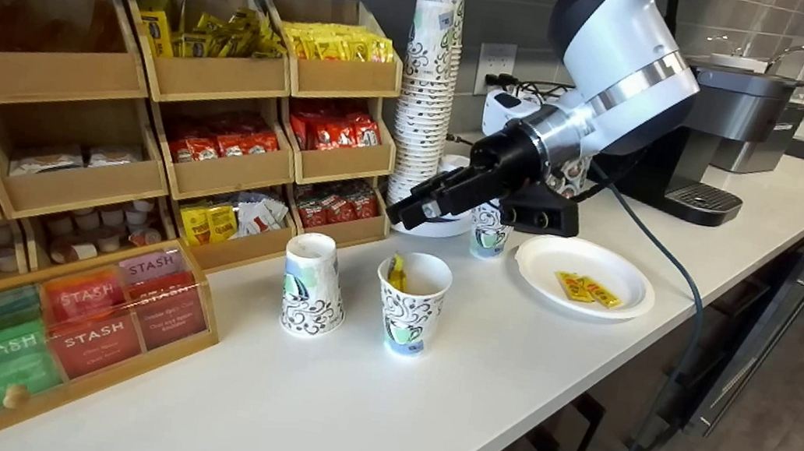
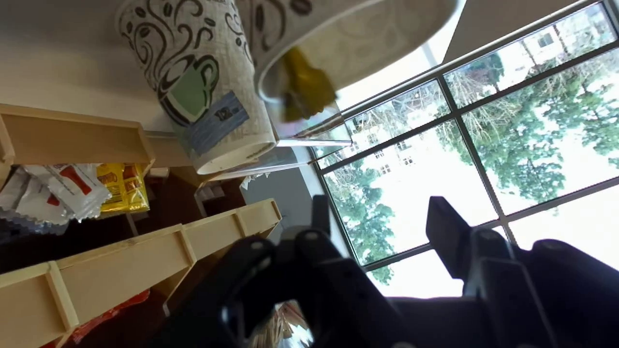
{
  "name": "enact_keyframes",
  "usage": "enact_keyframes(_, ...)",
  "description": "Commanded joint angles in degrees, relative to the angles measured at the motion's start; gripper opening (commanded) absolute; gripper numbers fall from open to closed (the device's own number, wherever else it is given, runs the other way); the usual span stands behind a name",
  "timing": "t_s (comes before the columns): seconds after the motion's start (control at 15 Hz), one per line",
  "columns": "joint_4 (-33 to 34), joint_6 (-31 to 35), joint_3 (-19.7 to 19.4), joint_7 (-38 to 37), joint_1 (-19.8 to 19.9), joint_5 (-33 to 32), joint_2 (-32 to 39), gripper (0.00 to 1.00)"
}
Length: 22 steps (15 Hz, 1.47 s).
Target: Remove the yellow sachet from the white plate and put it in the paper cup on the left
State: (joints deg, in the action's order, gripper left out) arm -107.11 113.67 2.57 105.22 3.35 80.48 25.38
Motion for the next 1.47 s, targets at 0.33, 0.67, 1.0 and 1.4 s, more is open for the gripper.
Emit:
enact_keyframes(0.33,-6.77,18.45,-2.49,-3.40,-3.65,0.33,-8.17,1.00)
enact_keyframes(0.67,-12.59,34.96,-2.31,-11.85,-4.88,-1.52,-13.06,0.99)
enact_keyframes(1.0,-19.61,46.16,-2.60,-28.77,-5.94,-9.44,-16.69,1.00)
enact_keyframes(1.4,-30.96,46.18,-5.55,-53.73,-4.33,-25.21,-22.85,1.00)
